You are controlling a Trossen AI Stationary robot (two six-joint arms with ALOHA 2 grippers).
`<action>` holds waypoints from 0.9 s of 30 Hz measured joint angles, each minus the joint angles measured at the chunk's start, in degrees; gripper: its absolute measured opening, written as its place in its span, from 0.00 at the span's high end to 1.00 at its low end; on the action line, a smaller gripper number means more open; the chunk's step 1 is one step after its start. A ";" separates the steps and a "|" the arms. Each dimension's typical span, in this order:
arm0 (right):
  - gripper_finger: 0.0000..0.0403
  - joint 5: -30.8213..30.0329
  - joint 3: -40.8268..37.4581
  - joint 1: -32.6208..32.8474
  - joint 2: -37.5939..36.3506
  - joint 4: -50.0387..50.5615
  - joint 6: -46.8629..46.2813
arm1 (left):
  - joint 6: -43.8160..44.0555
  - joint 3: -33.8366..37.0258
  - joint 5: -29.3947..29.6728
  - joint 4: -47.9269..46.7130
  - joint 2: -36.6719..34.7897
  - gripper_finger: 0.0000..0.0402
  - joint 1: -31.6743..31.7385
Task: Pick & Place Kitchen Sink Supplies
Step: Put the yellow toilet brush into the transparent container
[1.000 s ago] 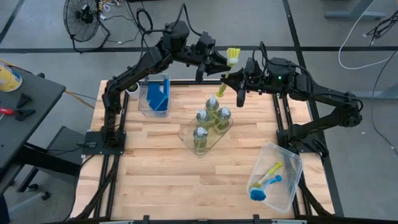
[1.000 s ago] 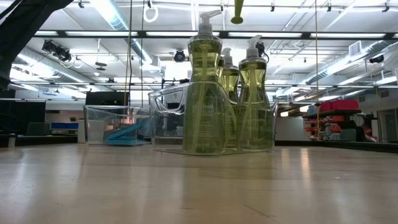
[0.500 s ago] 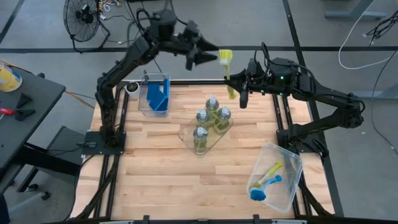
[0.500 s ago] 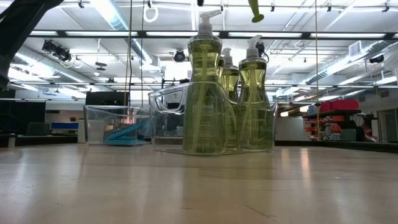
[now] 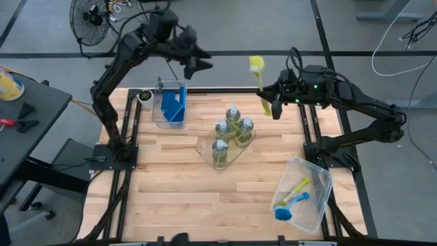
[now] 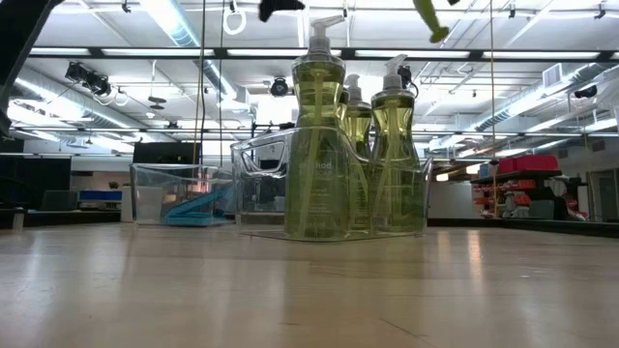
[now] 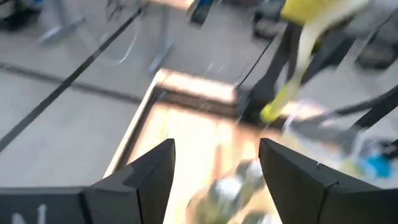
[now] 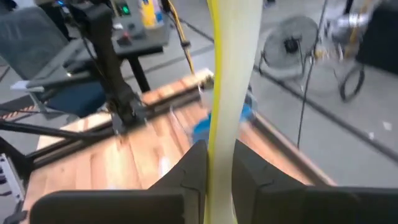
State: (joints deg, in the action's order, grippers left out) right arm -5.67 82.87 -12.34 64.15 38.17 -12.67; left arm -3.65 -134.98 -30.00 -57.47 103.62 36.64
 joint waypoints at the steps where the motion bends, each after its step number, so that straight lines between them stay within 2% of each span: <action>1: 0.88 -0.35 0.00 0.00 -0.28 1.43 -1.09 | -1.54 -0.01 2.17 -2.43 -0.53 0.41 -0.01; 5: 0.88 -1.36 0.00 0.10 -0.89 7.08 -3.83 | -4.93 -0.04 7.13 -8.94 -1.43 0.41 -0.02; 13: 0.88 -1.23 0.00 2.58 -0.85 12.09 -7.97 | -7.99 -0.02 7.36 -17.32 -1.77 0.41 -0.20; 20: 0.88 -0.37 0.00 8.27 -0.85 16.74 -6.80 | -9.03 -0.02 7.35 -17.71 -1.74 0.41 -0.26; 27: 0.88 5.09 0.00 15.88 -0.82 22.57 -4.55 | -9.01 -0.02 7.31 -17.50 -1.74 0.41 -0.27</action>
State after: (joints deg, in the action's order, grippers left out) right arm -0.57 82.87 3.54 63.33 60.75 -17.22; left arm -12.67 -135.00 -22.70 -74.97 101.89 36.37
